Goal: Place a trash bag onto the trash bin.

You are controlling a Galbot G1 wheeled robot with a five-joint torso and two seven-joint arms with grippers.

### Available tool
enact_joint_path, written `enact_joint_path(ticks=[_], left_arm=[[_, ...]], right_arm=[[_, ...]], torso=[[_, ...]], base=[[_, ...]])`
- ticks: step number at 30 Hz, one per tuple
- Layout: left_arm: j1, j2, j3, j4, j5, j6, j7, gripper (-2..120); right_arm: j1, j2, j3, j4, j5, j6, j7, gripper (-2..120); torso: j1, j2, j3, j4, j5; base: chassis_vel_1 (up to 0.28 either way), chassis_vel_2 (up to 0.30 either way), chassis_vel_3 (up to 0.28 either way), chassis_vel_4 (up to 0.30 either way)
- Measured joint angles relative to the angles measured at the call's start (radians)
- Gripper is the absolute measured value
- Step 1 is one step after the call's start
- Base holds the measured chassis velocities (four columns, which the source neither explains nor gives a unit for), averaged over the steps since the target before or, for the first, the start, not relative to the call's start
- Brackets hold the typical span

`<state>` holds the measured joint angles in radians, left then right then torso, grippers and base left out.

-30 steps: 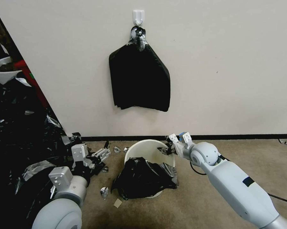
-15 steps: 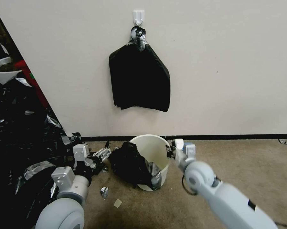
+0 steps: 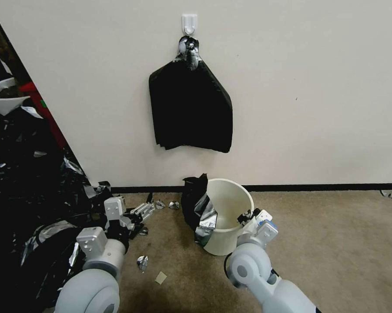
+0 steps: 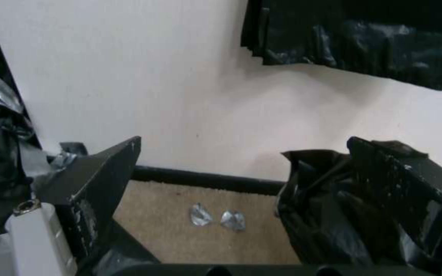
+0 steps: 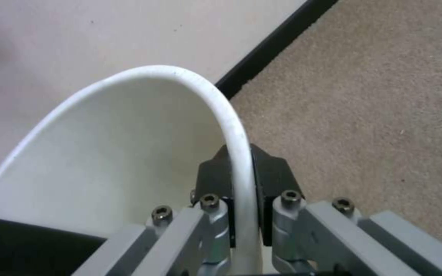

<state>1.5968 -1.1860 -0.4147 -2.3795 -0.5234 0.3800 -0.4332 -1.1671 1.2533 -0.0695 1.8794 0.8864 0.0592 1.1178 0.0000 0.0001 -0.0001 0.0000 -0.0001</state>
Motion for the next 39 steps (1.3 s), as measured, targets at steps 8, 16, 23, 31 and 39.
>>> enact_joint_path(ticks=[8,16,23,31,39], left_arm=[[0.001,0.004,-0.024,0.015,-0.001,-0.01,-0.001,100],[-0.056,-0.003,-0.045,0.113,-0.007,-0.024,-0.001,100],[-0.112,0.005,-0.11,0.235,-0.054,-0.031,0.003,100],[-0.144,0.023,-0.195,0.305,-0.106,-0.043,0.004,100],[-0.153,0.009,-0.15,0.311,-0.106,-0.048,0.008,100]], right_arm=[[-0.129,-0.067,0.01,0.09,-0.291,0.03,-0.136,39],[-0.201,-0.187,0.008,0.102,-0.574,0.099,-0.655,64],[-0.019,-0.148,-0.049,0.108,-0.213,-0.252,-0.695,89],[0.054,-0.126,-0.059,0.051,-0.153,-0.413,-0.65,62],[0.072,-0.105,-0.066,0.025,-0.208,-0.429,-0.643,34]], torso=[[0.0,0.0,0.0,0.0,0.0002],[0.0,0.0,0.0,-0.0002,0.0001],[0.0,0.0,0.0,0.0003,0.0],[0.0,0.0,0.0,0.0001,0.0],[0.0,0.0,0.0,0.0001,0.0001]], base=[[0.0,0.0,0.0,0.0],[0.0,0.0,0.0,0.0],[0.0,0.0,0.0,0.0],[0.0,0.0,0.0,0.0],[0.0,0.0,0.0,0.0]])
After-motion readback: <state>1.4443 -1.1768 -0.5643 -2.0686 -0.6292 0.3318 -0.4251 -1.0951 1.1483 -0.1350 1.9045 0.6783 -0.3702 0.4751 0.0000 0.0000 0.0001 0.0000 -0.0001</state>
